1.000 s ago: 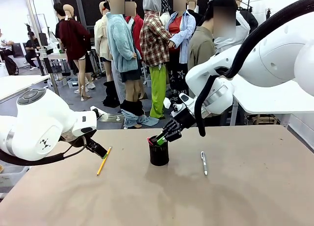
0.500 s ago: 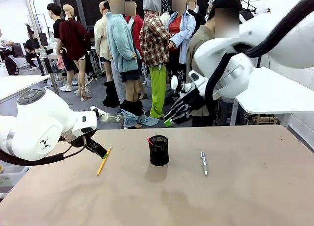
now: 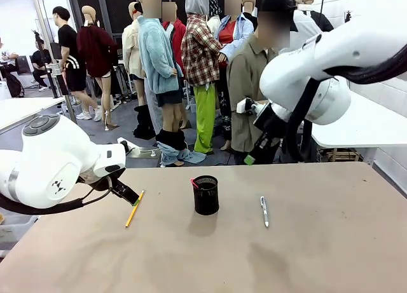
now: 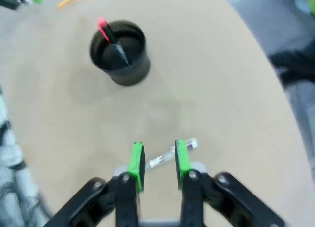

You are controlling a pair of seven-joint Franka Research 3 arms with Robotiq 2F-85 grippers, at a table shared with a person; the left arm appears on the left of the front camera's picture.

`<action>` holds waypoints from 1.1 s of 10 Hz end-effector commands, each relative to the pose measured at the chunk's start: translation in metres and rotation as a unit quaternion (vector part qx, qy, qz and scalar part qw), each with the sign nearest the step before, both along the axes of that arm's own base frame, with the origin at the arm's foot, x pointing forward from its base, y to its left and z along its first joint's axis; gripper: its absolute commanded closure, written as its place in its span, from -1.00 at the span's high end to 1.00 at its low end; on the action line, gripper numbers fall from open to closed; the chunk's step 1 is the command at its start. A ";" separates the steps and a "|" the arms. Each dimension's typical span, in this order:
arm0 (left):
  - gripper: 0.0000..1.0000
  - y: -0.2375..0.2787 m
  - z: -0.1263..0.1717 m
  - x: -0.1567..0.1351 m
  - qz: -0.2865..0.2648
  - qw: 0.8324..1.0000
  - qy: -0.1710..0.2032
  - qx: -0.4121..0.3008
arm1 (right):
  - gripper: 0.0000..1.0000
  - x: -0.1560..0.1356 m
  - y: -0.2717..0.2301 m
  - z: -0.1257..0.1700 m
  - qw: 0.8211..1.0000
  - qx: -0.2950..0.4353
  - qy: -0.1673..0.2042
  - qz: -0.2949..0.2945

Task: Place the pens into the pen holder.
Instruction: Pick up a writing instrument from the table and place it into the Pen holder.

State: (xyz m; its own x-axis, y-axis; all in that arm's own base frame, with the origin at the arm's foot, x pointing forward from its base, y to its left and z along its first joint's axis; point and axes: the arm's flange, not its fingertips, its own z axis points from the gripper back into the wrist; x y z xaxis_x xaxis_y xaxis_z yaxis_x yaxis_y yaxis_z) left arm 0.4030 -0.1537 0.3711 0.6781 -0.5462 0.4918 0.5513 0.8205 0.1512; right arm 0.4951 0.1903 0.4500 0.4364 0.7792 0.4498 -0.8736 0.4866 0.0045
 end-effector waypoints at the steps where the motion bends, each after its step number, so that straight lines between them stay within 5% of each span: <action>1: 1.00 0.002 0.000 0.000 0.002 1.000 0.000 -0.003 | -0.31 0.018 0.050 0.037 0.970 -0.084 0.185 -0.135; 5: 1.00 0.002 0.000 0.000 0.002 1.000 0.000 -0.003 | -0.31 0.041 0.064 0.009 0.926 -0.133 0.278 -0.220; 7: 1.00 0.002 0.000 0.000 0.002 1.000 0.000 -0.003 | -0.31 0.045 0.075 -0.016 0.899 -0.166 0.271 -0.301; 11: 1.00 0.002 0.000 0.000 0.002 1.000 0.000 -0.003 | -0.31 0.048 0.066 -0.064 0.895 -0.166 0.248 -0.332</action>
State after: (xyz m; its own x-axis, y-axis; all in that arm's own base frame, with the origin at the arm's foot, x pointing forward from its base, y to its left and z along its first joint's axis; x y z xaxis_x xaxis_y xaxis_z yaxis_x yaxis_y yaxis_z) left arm 0.4031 -0.1537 0.3708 0.6784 -0.5463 0.4913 0.5512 0.8205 0.1513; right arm 0.5498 0.2581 0.3935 0.9198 0.3582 -0.1603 -0.3415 0.9319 0.1225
